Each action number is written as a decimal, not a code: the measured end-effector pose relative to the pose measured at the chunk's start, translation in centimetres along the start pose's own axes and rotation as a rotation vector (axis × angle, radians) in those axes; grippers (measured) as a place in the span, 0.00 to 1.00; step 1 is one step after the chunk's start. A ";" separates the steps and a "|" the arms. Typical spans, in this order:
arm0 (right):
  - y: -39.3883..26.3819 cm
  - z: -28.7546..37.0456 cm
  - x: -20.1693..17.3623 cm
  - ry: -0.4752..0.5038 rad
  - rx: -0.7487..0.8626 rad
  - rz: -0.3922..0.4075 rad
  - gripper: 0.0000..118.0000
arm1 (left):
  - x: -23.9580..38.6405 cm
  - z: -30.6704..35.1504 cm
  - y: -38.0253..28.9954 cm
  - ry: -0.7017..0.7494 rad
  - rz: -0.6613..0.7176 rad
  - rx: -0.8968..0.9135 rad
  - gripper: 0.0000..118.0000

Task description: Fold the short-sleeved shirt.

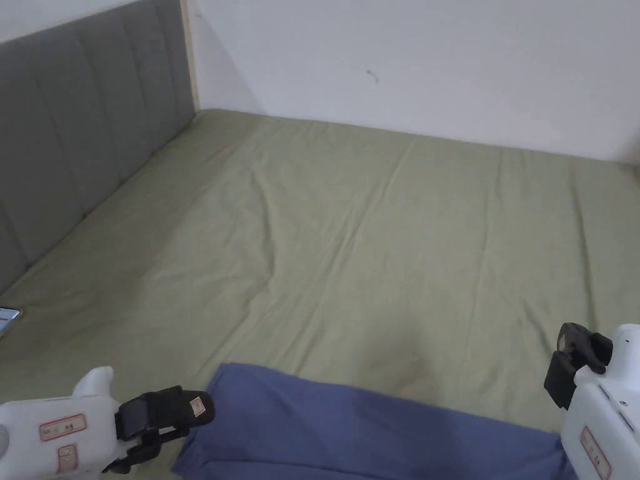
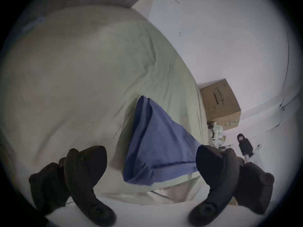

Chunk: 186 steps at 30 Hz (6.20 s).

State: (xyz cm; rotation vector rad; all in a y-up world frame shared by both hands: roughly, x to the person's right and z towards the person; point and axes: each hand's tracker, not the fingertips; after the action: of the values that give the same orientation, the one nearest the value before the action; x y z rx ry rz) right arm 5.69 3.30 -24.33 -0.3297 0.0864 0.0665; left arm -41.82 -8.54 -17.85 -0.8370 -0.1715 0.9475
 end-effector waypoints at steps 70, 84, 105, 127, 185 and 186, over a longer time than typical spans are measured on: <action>-4.3 1.1 13.3 -0.058 -0.183 -0.320 0.00 | 23.1 -19.9 -7.9 -0.010 -0.446 -0.396 0.93; -4.8 1.3 12.6 -0.023 -0.190 -0.322 0.00 | 17.7 -19.0 -9.6 0.070 -0.348 -0.386 0.02; -4.8 1.7 13.5 -0.026 -0.203 -0.333 0.00 | 22.2 -20.2 -14.3 -0.073 -0.382 -0.465 0.02; -3.2 -0.4 7.7 0.041 -0.231 -0.215 0.00 | 5.3 -13.8 -4.6 -0.247 0.038 -0.265 0.95; -6.8 3.0 17.2 -0.111 -0.250 -0.271 0.00 | 29.8 -24.1 -11.9 -0.076 -0.571 -0.514 0.50; -7.0 3.0 17.4 -0.119 -0.255 -0.285 0.00 | 30.0 -24.8 -12.6 -0.124 -0.556 -0.531 0.76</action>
State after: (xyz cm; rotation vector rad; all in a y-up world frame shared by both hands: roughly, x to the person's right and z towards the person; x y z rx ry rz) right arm 23.79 -1.46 -20.97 -0.5884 -0.0884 -0.1868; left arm -4.06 -2.99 -32.43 -1.1356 -0.7479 0.4238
